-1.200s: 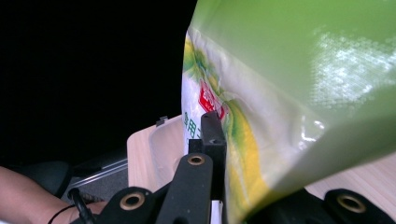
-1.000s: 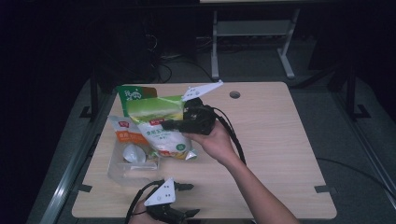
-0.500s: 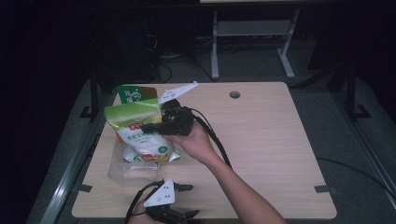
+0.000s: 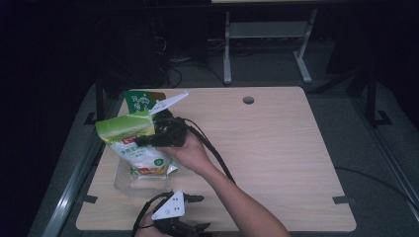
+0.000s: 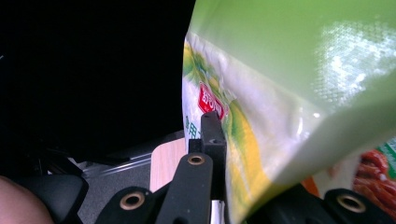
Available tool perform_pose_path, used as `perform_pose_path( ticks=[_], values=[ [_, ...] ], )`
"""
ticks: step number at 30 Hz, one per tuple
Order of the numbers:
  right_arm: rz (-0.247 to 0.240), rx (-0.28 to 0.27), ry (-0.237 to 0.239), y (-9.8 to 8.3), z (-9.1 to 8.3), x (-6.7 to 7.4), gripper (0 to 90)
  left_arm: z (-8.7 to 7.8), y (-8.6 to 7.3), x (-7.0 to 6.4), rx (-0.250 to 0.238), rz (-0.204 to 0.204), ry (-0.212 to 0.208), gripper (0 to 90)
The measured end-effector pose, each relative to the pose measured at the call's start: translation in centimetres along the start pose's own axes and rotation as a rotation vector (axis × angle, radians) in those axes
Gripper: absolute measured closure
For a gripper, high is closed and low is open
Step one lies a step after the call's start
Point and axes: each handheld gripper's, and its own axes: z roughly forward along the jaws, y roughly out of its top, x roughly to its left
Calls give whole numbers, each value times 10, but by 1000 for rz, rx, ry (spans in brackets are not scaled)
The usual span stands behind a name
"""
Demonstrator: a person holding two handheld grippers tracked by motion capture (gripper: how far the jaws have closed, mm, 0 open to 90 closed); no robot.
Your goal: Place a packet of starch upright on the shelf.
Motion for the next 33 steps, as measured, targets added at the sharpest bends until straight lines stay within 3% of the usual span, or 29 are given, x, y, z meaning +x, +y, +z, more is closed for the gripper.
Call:
perform_pose_path(
  ticks=[22, 33],
  values=[
    [0, 70, 87, -11, 55, -2, 899, -1, -3, -1, -1, -9, 7, 260],
    [26, 124, 90, -27, 72, -12, 898, 3, -4, 0, 16, -4, 0, 260]
  ],
)
